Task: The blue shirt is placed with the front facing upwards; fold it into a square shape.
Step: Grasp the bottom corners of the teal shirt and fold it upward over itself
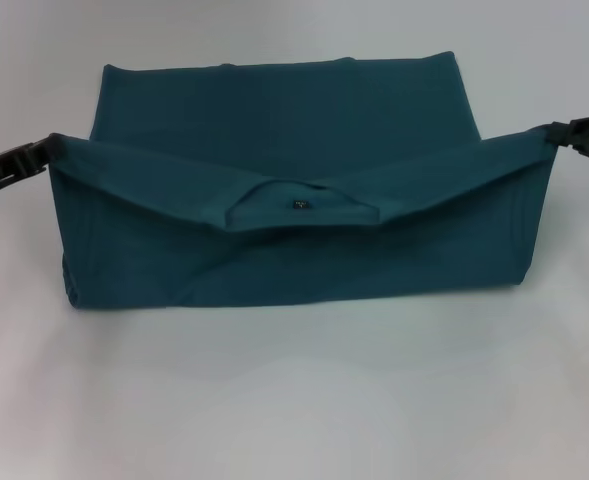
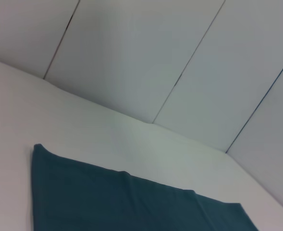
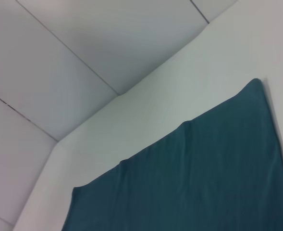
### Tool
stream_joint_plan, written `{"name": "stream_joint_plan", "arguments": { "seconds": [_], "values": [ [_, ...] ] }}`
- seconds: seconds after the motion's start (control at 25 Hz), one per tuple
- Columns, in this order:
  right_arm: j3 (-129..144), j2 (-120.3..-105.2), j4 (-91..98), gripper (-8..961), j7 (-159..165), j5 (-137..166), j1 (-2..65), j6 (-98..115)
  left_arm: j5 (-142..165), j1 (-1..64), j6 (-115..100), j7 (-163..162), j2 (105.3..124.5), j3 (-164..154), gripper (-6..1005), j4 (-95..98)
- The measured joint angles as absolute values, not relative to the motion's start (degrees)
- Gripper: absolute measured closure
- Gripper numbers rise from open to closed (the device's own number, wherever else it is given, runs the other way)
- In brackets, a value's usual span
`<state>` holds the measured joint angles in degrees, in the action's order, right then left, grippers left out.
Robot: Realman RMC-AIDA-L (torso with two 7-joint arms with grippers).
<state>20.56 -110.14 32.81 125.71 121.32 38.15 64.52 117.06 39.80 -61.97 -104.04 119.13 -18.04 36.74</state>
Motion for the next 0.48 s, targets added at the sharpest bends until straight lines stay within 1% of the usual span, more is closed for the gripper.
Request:
{"name": "stream_joint_plan", "arguments": {
  "seconds": [0.24,0.48],
  "values": [
    [21.7,-111.22,32.6,935,125.1,121.3,39.7,60.9,117.1,41.6,-58.7,-100.7,118.88,-18.9,973,35.5],
    [22.3,-111.79,32.6,931,124.6,121.3,40.4,58.9,117.1,43.2,-55.5,-97.6,118.83,-19.0,973,34.3]
  ]
}}
